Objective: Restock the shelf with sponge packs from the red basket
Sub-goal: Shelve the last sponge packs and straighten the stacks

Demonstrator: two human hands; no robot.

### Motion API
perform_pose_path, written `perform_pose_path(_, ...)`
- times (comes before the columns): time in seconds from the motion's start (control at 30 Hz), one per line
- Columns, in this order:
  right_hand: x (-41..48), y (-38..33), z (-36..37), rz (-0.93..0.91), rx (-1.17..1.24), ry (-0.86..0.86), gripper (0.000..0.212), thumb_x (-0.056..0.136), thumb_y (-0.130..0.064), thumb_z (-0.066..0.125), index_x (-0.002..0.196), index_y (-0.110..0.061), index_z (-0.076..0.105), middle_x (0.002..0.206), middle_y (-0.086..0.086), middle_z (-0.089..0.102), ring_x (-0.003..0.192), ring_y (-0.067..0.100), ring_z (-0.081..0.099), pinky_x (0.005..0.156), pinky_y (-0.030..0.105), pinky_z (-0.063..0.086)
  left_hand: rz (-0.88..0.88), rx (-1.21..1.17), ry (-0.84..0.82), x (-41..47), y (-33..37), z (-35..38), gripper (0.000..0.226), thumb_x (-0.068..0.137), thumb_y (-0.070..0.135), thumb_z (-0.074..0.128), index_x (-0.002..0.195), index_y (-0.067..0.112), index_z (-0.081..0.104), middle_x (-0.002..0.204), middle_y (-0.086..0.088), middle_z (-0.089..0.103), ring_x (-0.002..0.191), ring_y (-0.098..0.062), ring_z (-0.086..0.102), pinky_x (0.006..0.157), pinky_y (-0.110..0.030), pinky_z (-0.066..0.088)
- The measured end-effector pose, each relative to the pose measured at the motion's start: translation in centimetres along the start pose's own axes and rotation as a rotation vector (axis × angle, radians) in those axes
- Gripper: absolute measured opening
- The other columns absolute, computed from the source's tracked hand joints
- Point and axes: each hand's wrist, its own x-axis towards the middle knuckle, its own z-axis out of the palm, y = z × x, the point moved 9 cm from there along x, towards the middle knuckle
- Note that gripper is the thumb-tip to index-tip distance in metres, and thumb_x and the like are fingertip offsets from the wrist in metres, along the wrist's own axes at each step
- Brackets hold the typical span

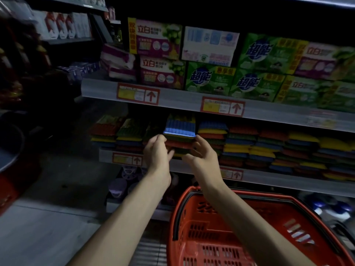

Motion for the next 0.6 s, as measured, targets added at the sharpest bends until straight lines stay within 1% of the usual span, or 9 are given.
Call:
perform_pose_path(0.07, 0.2, 0.3, 0.0, 0.046, 0.013, 0.006, 0.061, 0.089, -0.001, 0.066, 0.14, -0.032, 0.05, 0.117, -0.021, 0.059, 0.116, 0.001, 0.057, 0.095, 0.024, 0.052, 0.008, 0.028, -0.006, 0.4, -0.2, 0.2, 0.026, 0.099, 0.002, 0.049, 0.11, 0.017, 0.067, 0.113, -0.016, 0.067, 0.108, -0.029, 0.066, 0.091, -0.039, 0.059)
perform_pose_path(0.13, 0.3, 0.7, -0.1, 0.079, 0.022, 0.013, 0.069, 0.09, -0.003, 0.067, 0.151, -0.026, 0.044, 0.126, -0.012, 0.056, 0.124, 0.01, 0.056, 0.103, 0.034, 0.052, 0.015, 0.043, -0.015, 0.7, -0.3, 0.4, 0.034, 0.098, -0.004, 0.05, 0.118, 0.019, 0.066, 0.117, -0.02, 0.067, 0.107, -0.032, 0.068, 0.082, -0.036, 0.062)
perform_pose_path(0.2, 0.4, 0.8, -0.2, 0.082, 0.041, 0.016, 0.071, 0.089, -0.002, 0.067, 0.153, -0.022, 0.042, 0.131, -0.007, 0.057, 0.128, 0.015, 0.056, 0.105, 0.039, 0.052, -0.002, 0.014, -0.022, 0.6, -0.4, 0.6, 0.037, 0.096, -0.008, 0.054, 0.125, 0.013, 0.065, 0.117, -0.023, 0.066, 0.105, -0.032, 0.069, 0.075, -0.035, 0.064)
perform_pose_path(0.3, 0.4, 0.9, -0.4, 0.103, 0.042, 0.009, 0.07, 0.091, -0.002, 0.066, 0.153, -0.021, 0.041, 0.129, -0.006, 0.054, 0.125, 0.016, 0.057, 0.101, 0.034, 0.054, -0.038, -0.056, 0.001, 0.5, -0.8, 0.5, 0.056, 0.091, -0.011, 0.065, 0.141, 0.009, 0.054, 0.128, -0.023, 0.061, 0.089, -0.021, 0.068, 0.075, -0.037, 0.065)
perform_pose_path(0.37, 0.6, 0.9, -0.6, 0.101, 0.017, 0.013, 0.069, 0.092, -0.003, 0.066, 0.153, -0.021, 0.041, 0.132, -0.004, 0.055, 0.121, 0.019, 0.061, 0.095, 0.033, 0.055, -0.072, -0.107, 0.028, 0.3, -1.6, 0.5, 0.065, 0.088, -0.012, 0.069, 0.147, 0.007, 0.047, 0.131, -0.023, 0.06, 0.078, -0.016, 0.067, 0.073, -0.035, 0.065)
perform_pose_path(0.43, 0.8, 0.9, -0.7, 0.102, 0.006, 0.012, 0.067, 0.093, -0.005, 0.065, 0.153, -0.022, 0.041, 0.135, -0.002, 0.056, 0.116, 0.017, 0.062, 0.093, 0.032, 0.056, -0.105, -0.153, 0.056, 0.2, -2.2, 0.6, 0.064, 0.087, -0.013, 0.069, 0.145, -0.002, 0.045, 0.129, -0.028, 0.061, 0.075, -0.017, 0.068, 0.063, -0.026, 0.063)
perform_pose_path(0.5, 0.7, 1.1, -0.8, 0.106, 0.005, 0.003, 0.064, 0.093, -0.005, 0.064, 0.152, -0.023, 0.043, 0.135, -0.003, 0.056, 0.111, 0.011, 0.062, 0.092, 0.032, 0.057, -0.137, -0.175, 0.081, 0.2, -2.7, 0.6, 0.056, 0.087, -0.013, 0.071, 0.139, -0.01, 0.05, 0.123, -0.03, 0.064, 0.075, -0.018, 0.069, 0.058, -0.023, 0.062)
perform_pose_path(0.53, 0.7, 1.2, -0.9, 0.107, 0.01, 0.002, 0.063, 0.094, -0.005, 0.063, 0.151, -0.023, 0.044, 0.136, -0.004, 0.057, 0.112, 0.011, 0.062, 0.095, 0.033, 0.057, -0.159, -0.189, 0.09, 0.3, -2.9, 0.6, 0.05, 0.087, -0.012, 0.071, 0.134, -0.011, 0.055, 0.118, -0.029, 0.066, 0.075, -0.019, 0.069, 0.059, -0.023, 0.062)
perform_pose_path(0.6, 0.7, 1.6, -1.4, 0.139, 0.065, 0.022, 0.058, 0.093, -0.001, 0.061, 0.146, -0.02, 0.05, 0.137, -0.002, 0.06, 0.119, 0.015, 0.061, 0.102, 0.038, 0.055, -0.211, -0.219, 0.101, 0.3, -3.4, 0.6, 0.041, 0.087, -0.01, 0.072, 0.127, -0.008, 0.061, 0.104, -0.022, 0.068, 0.077, -0.021, 0.069, 0.067, -0.028, 0.064)
